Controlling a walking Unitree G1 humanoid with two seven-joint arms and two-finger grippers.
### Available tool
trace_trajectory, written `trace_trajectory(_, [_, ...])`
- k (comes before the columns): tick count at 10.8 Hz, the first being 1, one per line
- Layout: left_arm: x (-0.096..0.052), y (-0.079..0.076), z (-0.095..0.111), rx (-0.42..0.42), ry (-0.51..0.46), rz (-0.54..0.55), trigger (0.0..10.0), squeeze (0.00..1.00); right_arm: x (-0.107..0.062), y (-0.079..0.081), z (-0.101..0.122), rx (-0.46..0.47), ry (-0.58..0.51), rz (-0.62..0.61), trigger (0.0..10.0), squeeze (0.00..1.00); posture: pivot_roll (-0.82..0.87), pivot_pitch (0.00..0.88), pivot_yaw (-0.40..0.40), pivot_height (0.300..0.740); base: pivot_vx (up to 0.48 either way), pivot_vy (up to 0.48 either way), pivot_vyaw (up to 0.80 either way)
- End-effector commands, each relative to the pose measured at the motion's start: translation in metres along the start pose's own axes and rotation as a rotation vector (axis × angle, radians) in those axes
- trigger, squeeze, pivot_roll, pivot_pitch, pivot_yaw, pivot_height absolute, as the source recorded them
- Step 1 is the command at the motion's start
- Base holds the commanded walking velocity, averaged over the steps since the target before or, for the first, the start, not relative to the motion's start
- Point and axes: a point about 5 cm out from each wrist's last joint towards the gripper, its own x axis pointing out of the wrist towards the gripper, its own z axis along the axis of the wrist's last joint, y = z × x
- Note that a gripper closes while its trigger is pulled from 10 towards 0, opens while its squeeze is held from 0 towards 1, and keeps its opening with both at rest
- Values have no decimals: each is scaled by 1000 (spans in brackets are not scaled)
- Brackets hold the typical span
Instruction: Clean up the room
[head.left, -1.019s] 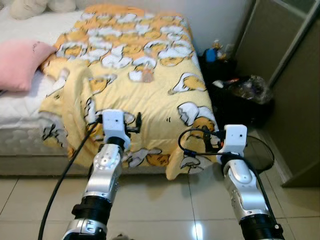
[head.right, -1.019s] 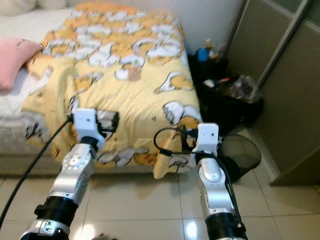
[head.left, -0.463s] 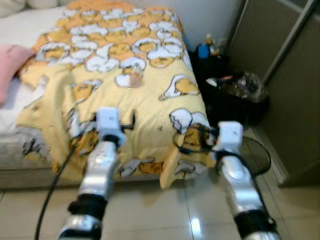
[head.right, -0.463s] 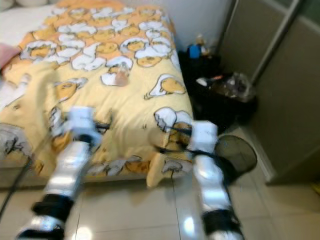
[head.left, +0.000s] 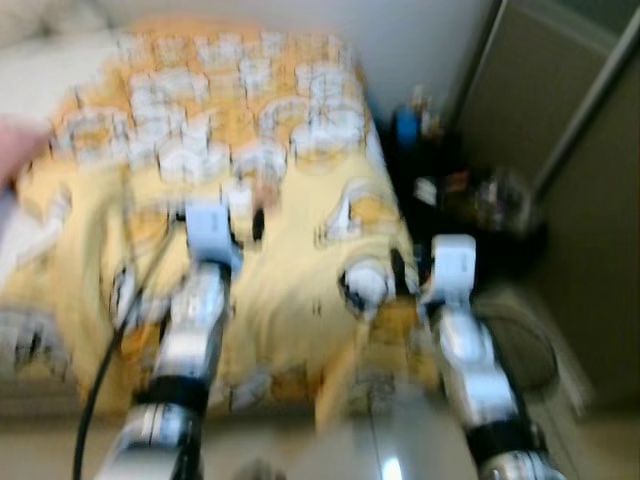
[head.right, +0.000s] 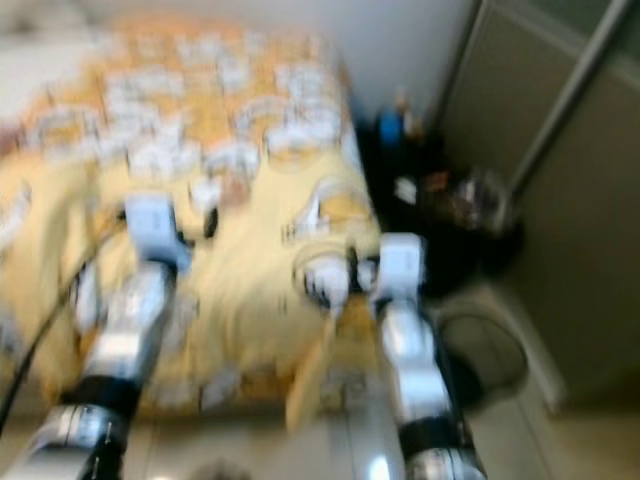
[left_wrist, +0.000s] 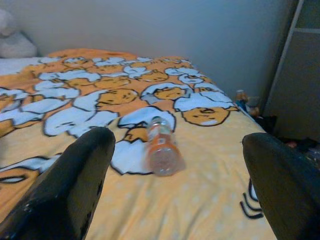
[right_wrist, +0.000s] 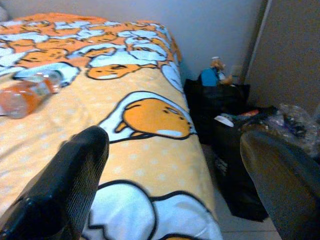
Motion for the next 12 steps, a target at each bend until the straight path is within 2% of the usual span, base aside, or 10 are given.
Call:
trace_trajectory(1, [6, -10, 5, 8, -14, -38, 10000, 0, -1, -10, -1, -6, -2, -32, 10000, 0, 31, 0, -6, 740, 480, 0, 0])
trace_trajectory(5, [12, -4, 7, 29, -11, -35, 10000, 0, -5, -8, -5, 1, 1, -32, 10000, 0, 23, 0, 2, 740, 480, 0, 0])
trace_trajectory(7, [14, -7, 8, 30, -13, -57, 10000, 0, -9, -7, -7, 3, 5, -27, 10000, 0, 17, 0, 5, 740, 480, 0, 0])
trace_trajectory(9, [17, -3, 8, 43, -8, -49, 10000, 0, -14, -4, -12, -10, 31, -1, 10000, 0, -2, 0, 8, 740, 411, 146, -591])
trace_trajectory(11, [21, 3, 3, 50, 53, -6, 10000, 0, -21, -4, -14, -35, 32, 6, 10000, 0, -20, 0, 20, 736, 191, 144, -300])
trace_trajectory(12, [24, 10, 0, 86, 96, 43, 10000, 0, -25, -4, -15, -28, 28, 3, 10000, 0, -28, 0, 22, 736, 0, 0, 0])
